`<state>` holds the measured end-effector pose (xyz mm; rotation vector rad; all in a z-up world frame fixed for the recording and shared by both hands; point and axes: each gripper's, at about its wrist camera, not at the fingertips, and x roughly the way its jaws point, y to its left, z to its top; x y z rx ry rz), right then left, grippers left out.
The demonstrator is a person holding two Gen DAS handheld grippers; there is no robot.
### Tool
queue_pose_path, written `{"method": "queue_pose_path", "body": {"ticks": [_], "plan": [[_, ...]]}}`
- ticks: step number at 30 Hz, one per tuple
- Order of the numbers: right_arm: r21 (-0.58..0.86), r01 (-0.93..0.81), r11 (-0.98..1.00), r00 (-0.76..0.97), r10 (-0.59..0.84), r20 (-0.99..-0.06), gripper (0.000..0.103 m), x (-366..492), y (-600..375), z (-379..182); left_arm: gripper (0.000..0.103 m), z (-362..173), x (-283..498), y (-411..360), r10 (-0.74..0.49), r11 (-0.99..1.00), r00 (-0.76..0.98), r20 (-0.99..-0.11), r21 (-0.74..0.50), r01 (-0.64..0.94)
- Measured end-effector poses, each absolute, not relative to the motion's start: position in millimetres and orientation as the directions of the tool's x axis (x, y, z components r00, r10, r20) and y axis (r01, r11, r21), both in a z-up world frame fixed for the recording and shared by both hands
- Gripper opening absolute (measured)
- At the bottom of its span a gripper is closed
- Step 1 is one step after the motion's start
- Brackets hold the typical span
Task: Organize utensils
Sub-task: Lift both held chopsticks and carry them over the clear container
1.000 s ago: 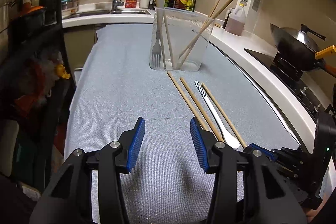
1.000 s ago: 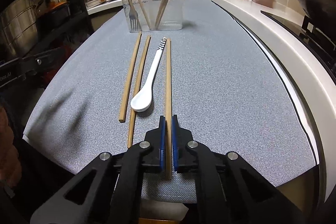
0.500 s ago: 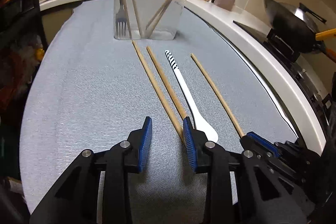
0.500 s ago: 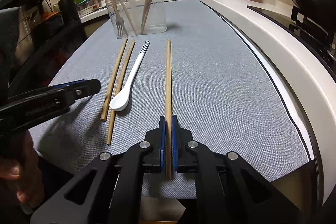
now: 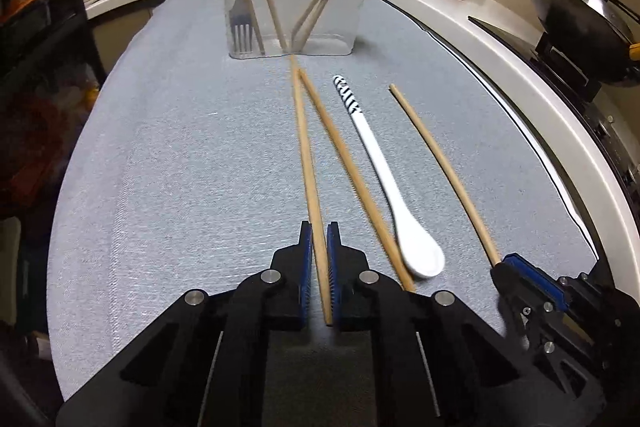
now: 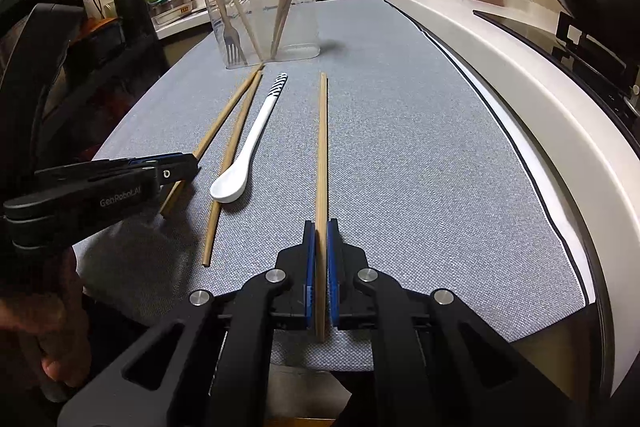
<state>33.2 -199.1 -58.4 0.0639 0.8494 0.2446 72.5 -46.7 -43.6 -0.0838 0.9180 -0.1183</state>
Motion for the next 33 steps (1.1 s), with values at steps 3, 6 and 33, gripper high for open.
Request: {"method": "queue_pose_path", "body": {"ticks": [3,6,33], "plan": [[0.156,-0.179,0.971,0.632,0.235,-0.738,0.006,34.9,-197.3,-58.3,0.007,-43.3,69.4,-33.6,-0.131,0.991,0.599,-0.790,-0.123,0.054],[0.156,-0.170,0.973,0.631,0.229,-0.741,0.006,36.8,-196.7,-56.7,0.007,-42.9,59.2,-19.6,-0.121,0.992,0.588,-0.800,-0.113,0.049],[0.125,-0.191,0.974,0.622,0.219,-0.751,0.013,37.8,-184.6,-58.7,0.008,-44.6,26.1,-6.1,-0.076,0.997,0.641,-0.764,-0.056,0.052]]}}
